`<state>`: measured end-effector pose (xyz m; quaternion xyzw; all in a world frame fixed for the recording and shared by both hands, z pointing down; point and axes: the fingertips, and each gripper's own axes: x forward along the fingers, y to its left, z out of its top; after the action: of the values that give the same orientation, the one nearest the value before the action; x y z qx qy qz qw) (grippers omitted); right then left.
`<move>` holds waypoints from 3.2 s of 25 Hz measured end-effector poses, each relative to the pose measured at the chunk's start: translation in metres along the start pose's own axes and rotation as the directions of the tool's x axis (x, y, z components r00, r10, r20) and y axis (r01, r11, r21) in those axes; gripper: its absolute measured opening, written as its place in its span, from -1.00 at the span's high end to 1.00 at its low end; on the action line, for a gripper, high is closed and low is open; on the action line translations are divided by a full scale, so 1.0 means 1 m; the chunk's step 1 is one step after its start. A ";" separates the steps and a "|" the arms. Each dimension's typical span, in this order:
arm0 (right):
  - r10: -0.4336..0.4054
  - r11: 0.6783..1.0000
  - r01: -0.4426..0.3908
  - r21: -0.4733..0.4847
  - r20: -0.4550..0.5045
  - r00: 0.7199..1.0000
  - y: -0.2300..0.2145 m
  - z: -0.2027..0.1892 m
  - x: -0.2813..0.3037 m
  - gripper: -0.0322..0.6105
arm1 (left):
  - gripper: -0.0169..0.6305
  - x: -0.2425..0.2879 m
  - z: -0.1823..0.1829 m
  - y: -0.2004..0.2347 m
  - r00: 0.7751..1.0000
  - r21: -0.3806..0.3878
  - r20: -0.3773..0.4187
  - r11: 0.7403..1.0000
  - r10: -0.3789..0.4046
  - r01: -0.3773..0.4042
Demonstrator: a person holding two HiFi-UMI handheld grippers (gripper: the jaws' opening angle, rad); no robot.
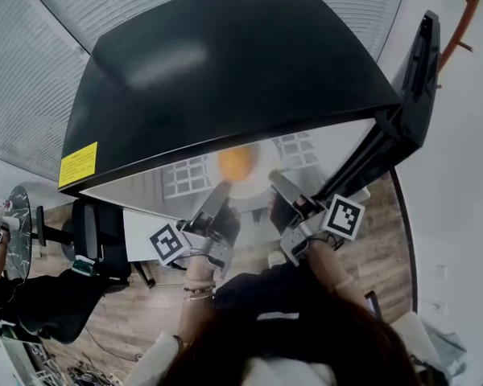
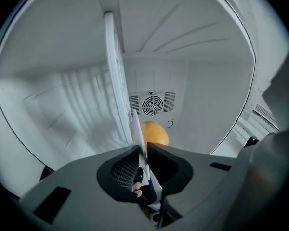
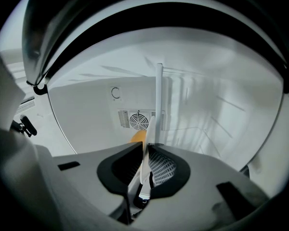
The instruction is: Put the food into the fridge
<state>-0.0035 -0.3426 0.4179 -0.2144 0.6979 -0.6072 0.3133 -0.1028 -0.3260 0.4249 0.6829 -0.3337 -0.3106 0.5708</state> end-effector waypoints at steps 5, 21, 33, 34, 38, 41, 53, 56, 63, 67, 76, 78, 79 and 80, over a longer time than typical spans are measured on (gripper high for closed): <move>-0.006 1.000 0.006 -0.016 -0.007 1.000 0.000 -0.001 0.000 0.77 | 0.77 -0.001 0.000 -0.001 1.000 0.009 0.005 1.000 -0.010 0.010; -0.034 0.999 0.035 -0.039 0.015 0.999 -0.001 -0.003 -0.011 0.69 | 0.73 -0.019 0.007 -0.002 0.999 0.088 0.040 0.996 0.019 -0.023; -0.044 0.995 0.048 -0.090 0.049 0.998 0.009 -0.015 -0.028 0.76 | 0.74 -0.039 -0.002 -0.012 0.998 0.168 0.042 0.985 0.035 -0.042; -0.048 0.993 0.053 -0.102 0.049 0.998 0.010 -0.017 -0.030 0.76 | 0.74 -0.040 -0.004 -0.012 0.998 0.190 0.036 0.980 0.045 -0.051; -0.055 0.992 0.059 -0.115 0.036 0.998 0.013 -0.027 -0.034 0.76 | 0.86 -0.046 -0.010 -0.014 0.997 0.243 0.022 0.966 0.080 -0.083; -0.074 0.988 0.078 -0.131 0.034 0.997 0.013 -0.035 -0.037 0.82 | 0.86 -0.050 -0.014 -0.017 0.995 0.299 0.015 0.950 0.095 -0.095; -0.206 0.930 0.210 -0.303 0.044 0.978 0.015 -0.066 -0.053 0.93 | 0.86 -0.083 -0.024 -0.017 0.962 0.565 0.032 0.789 0.272 -0.241; -0.245 0.884 0.242 -0.400 0.044 0.969 0.018 -0.073 -0.057 0.93 | 0.86 -0.092 -0.025 -0.020 0.952 0.634 0.049 0.728 0.301 -0.263; -0.292 0.719 0.250 -0.649 0.045 0.955 0.028 -0.096 -0.063 0.93 | 0.91 -0.118 -0.028 -0.024 0.922 0.738 0.121 0.587 0.368 -0.332; -0.327 0.643 0.263 -0.719 0.052 0.944 0.030 -0.110 -0.069 0.93 | 0.91 -0.132 -0.033 -0.028 0.913 0.776 0.139 0.530 0.384 -0.341; -0.389 0.356 0.242 -0.903 0.092 0.917 0.035 -0.141 -0.080 0.92 | 0.92 -0.163 -0.044 -0.030 0.906 0.787 0.153 0.506 0.394 -0.353; -0.396 0.295 0.241 -0.925 0.111 0.911 0.037 -0.146 -0.082 0.92 | 0.92 -0.169 -0.045 -0.030 0.906 0.785 0.154 0.508 0.395 -0.355; -0.400 0.262 0.240 -0.935 0.121 0.908 0.038 -0.148 -0.083 0.92 | 0.92 -0.172 -0.046 -0.030 0.905 0.784 0.156 0.508 0.396 -0.357; -0.403 0.234 0.239 -0.942 0.130 0.906 0.039 -0.150 -0.085 0.92 | 0.92 -0.175 -0.047 -0.030 0.905 0.783 0.158 0.509 0.396 -0.359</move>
<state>-0.0443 -0.1715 0.4041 -0.4513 0.8785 -0.1472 -0.0537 -0.1639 -0.1532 0.4099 0.7811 -0.5648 0.0170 0.2657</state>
